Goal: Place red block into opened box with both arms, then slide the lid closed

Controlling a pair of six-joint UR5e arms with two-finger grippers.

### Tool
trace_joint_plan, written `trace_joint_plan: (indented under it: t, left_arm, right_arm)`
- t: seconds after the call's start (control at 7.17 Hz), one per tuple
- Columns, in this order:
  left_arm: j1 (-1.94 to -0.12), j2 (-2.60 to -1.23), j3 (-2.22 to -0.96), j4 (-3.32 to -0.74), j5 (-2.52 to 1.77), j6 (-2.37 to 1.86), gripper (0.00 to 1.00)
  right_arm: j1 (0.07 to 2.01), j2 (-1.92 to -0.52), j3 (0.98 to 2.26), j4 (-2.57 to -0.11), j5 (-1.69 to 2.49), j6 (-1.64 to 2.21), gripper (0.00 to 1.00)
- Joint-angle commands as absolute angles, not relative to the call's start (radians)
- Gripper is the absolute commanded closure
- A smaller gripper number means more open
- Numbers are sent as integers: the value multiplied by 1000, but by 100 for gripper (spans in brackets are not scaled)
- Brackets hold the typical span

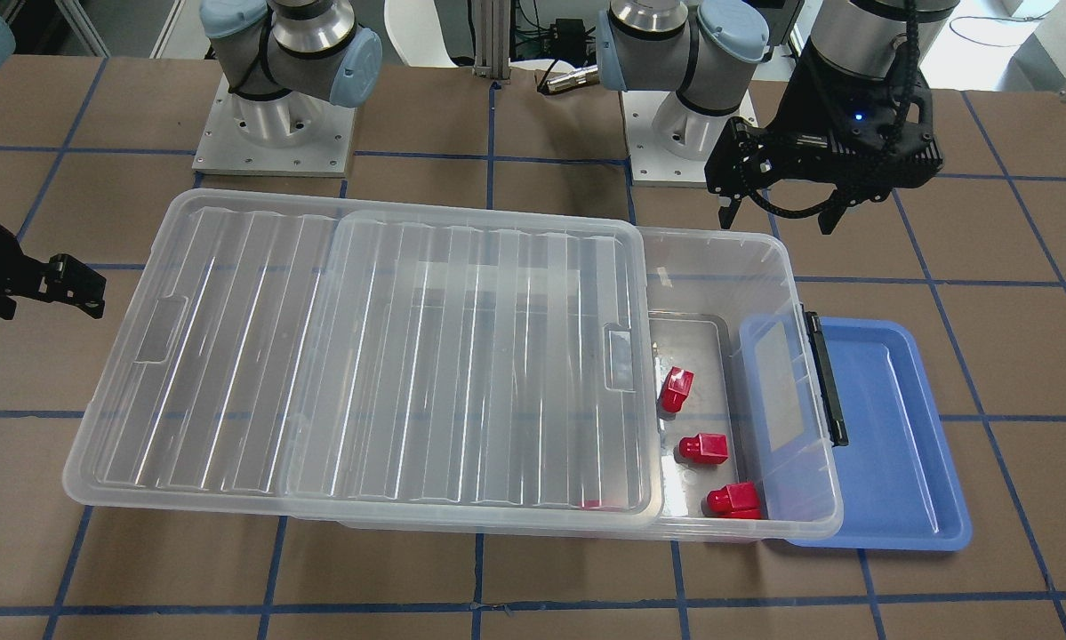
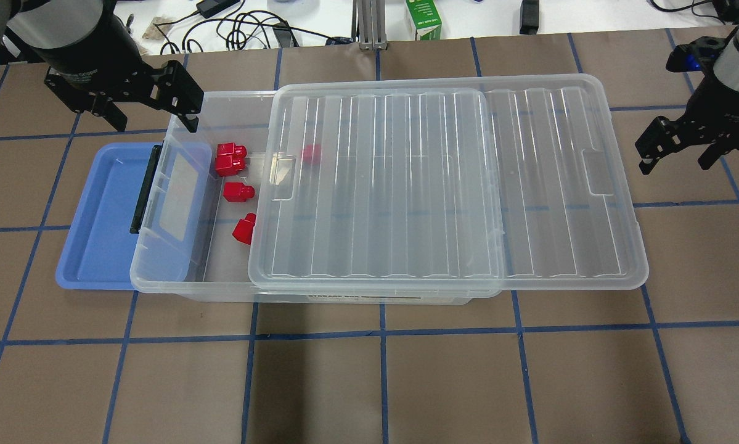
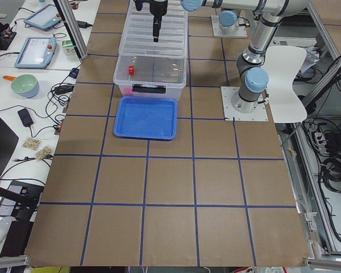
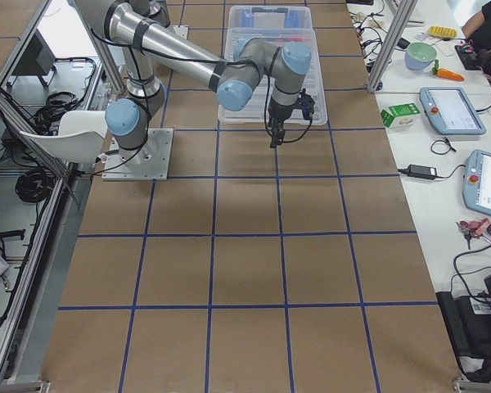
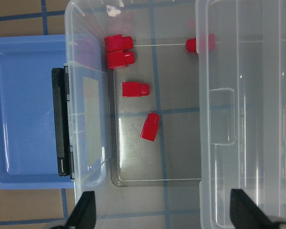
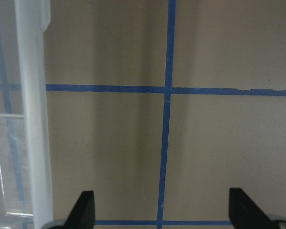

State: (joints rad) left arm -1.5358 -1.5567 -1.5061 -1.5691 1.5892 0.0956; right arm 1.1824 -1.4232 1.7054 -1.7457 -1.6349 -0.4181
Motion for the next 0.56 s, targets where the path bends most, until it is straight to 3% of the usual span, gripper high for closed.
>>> trace_joint_plan:
  t: [0.0, 0.42]
  left_arm:
    - [-1536, -1554, -1508, -1572, 1597, 95, 0]
    - [-1536, -1554, -1513, -1566, 1597, 95, 0]
  right_arm:
    - [1186, -1422, 1739, -1750, -1626, -416, 0]
    - [1196, -1424, 1744, -1750, -1579, -411, 0]
